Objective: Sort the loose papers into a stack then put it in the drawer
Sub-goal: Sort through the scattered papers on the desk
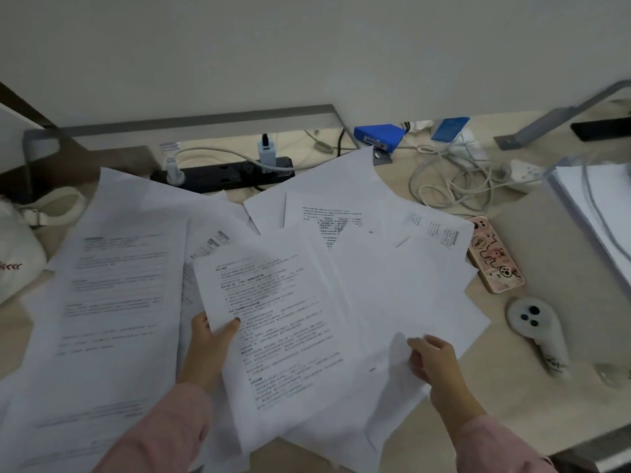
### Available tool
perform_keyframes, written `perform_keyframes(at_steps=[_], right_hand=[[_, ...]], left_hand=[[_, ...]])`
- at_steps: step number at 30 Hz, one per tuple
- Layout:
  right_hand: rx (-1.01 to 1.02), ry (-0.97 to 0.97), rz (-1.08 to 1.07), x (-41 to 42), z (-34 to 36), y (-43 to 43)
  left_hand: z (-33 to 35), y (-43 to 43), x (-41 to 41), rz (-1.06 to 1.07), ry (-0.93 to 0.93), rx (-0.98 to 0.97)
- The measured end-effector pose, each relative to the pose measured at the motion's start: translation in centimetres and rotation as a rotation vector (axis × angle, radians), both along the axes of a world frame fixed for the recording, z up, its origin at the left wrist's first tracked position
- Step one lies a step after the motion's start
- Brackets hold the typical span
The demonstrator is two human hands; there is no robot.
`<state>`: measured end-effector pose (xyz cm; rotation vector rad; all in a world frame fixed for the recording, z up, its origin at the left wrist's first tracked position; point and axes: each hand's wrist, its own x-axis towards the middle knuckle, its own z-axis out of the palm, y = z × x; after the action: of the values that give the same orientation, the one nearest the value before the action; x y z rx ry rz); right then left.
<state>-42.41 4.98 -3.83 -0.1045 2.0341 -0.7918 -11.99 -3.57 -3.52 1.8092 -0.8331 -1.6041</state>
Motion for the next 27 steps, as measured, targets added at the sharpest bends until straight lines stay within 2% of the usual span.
perform_keyframes(at_steps=[4,7,9,11,15,18,20,23,27], right_hand=[[-0.034,-0.017,0.064,0.8,0.0,-0.1],[-0.039,0.067,0.194,1.3,0.6,-0.3],[-0.096,0.217,0.27,0.8,2.1,-1.0],[-0.174,0.453,0.347,0.1,4.5,-2.0],[-0.501,0.747,0.395,0.2,10.8,-4.1],[-0.669,0.958,0.604,2.2,13.3,-5.6],[-0.695,1.039,0.782,4.4,13.0,-6.2],[-0.671,1.112,1.024,7.8,9.6,-6.0],[-0.577,0.928,1.174,11.5,4.7,-5.1]], left_hand=[[0.1,-0.3,-1.7,-0.01,0.021,-0.007],[0.6,-0.5,-2.6,-0.005,0.062,0.006],[1.6,-0.7,-2.6,0.017,0.073,0.0],[2.5,-0.8,-1.8,0.026,0.067,-0.045],[4.2,-0.8,1.0,0.078,-0.009,-0.095],[4.9,-0.4,2.9,0.135,-0.064,-0.114],[5.0,0.0,4.0,0.168,-0.096,-0.117],[4.9,0.9,5.1,0.2,-0.112,-0.099],[4.9,2.1,6.7,0.23,-0.145,-0.081]])
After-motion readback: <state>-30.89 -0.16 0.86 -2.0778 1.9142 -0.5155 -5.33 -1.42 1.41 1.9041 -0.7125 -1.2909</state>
